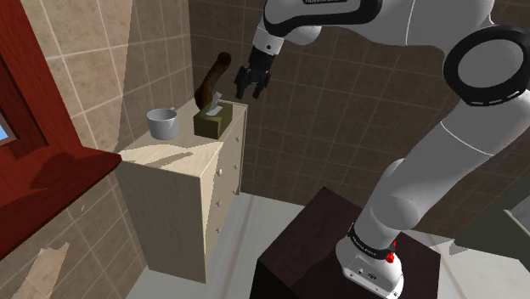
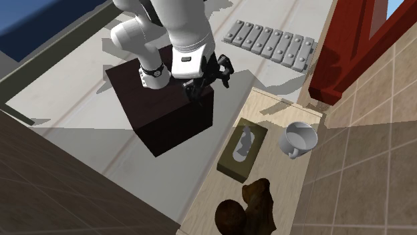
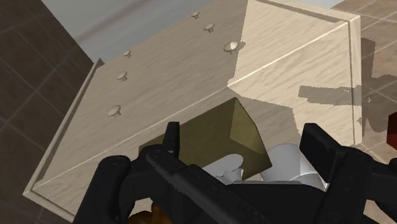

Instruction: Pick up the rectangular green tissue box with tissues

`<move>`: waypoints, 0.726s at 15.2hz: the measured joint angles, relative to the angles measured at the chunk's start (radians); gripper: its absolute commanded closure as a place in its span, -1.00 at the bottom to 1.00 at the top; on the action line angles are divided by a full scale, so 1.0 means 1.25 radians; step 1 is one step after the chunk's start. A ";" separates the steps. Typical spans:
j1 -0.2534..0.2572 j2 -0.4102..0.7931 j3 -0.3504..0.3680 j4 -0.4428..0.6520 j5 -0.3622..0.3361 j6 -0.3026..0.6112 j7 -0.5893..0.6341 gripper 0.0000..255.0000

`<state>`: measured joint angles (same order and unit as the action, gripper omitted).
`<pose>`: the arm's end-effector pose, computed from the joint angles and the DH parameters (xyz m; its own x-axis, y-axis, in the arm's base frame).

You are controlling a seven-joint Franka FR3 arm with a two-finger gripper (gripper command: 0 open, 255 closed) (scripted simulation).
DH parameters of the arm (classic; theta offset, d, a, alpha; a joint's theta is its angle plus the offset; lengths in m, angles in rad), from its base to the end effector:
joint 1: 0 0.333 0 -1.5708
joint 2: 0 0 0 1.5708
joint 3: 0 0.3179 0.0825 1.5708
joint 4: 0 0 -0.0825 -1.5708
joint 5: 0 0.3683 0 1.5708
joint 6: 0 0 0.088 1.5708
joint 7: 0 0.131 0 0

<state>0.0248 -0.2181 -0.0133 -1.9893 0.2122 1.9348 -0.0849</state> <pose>0.4974 0.0244 0.5559 0.9849 0.0193 0.1720 0.0533 -0.9793 -0.1953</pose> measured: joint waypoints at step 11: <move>0.004 0.300 -0.002 0.272 0.142 0.028 0.008 -1.00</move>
<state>0.0296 0.1563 -0.0164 -1.6488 0.3896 1.9695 -0.0755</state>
